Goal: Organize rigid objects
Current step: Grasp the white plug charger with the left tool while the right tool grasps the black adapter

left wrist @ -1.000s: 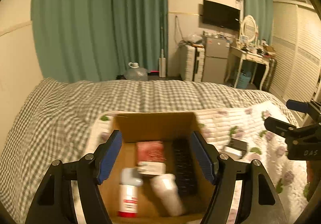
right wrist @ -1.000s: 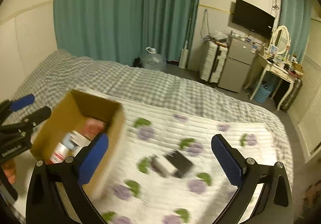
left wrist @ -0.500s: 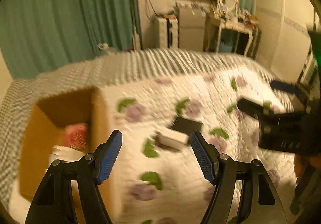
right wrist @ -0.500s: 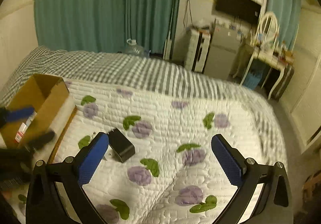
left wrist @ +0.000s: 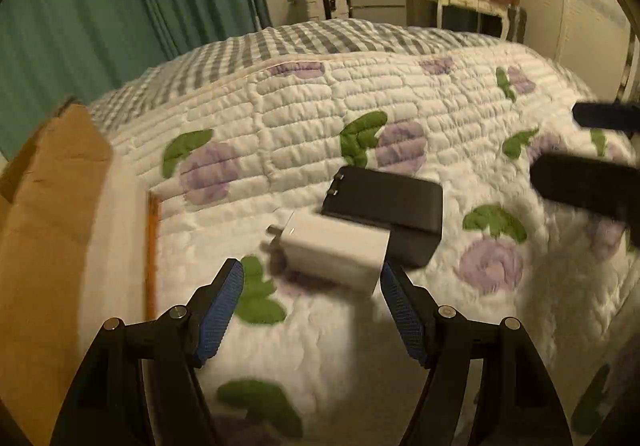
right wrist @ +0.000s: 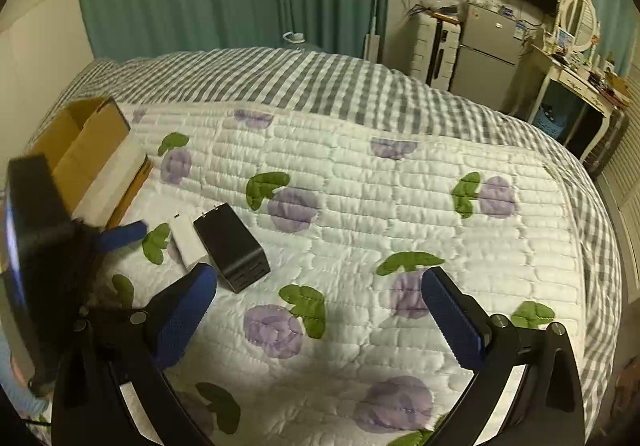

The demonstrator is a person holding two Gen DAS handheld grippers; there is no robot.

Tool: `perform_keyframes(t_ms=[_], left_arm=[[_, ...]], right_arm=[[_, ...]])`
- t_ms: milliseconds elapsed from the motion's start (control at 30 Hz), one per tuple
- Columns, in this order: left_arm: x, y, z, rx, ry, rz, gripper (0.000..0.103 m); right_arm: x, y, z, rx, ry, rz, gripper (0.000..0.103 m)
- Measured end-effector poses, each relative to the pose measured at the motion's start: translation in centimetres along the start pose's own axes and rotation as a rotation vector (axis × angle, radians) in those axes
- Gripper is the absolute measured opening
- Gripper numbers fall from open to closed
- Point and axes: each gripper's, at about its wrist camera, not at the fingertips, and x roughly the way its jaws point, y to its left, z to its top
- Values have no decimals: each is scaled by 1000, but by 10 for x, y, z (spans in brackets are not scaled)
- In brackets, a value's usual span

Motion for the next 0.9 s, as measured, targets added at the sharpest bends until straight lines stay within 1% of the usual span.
perform_keyframes(t_ms=[100, 200, 233, 300, 367, 467, 533, 600, 700, 733, 800, 900], left_arm=[[10, -4, 3, 11, -1, -22, 74], [16, -7, 3, 24, -21, -65, 74], [16, -8, 1, 28, -25, -77, 71], [12, -9, -4, 31, -45, -91, 70], [9, -5, -5, 22, -58, -91, 57], [4, 6, -8, -12, -49, -127, 57], [-1, 12, -8, -36, -49, -116, 57], [-9, 16, -11, -54, -55, -98, 57], [-22, 22, -13, -82, -70, -57, 57], [-26, 20, -15, -72, -68, -29, 57], [-28, 17, -15, -55, -65, 7, 57], [-28, 16, -17, -55, -52, 38, 57]], right_arm=[[8, 2, 0, -4, 19, 9, 103], [14, 1, 2, 4, 35, 15, 103], [16, 1, 2, 7, 38, 15, 103], [19, 1, 4, 11, 43, 18, 103], [21, 0, 7, 15, 40, 19, 103], [28, 2, 10, 11, 46, 20, 103], [33, 6, 12, -12, 56, 31, 102], [39, 12, 13, -46, 69, 38, 96], [47, 26, 14, -117, 86, 58, 93], [49, 30, 14, -135, 90, 65, 92], [54, 40, 12, -189, 110, 82, 83], [60, 48, 11, -230, 120, 91, 81]])
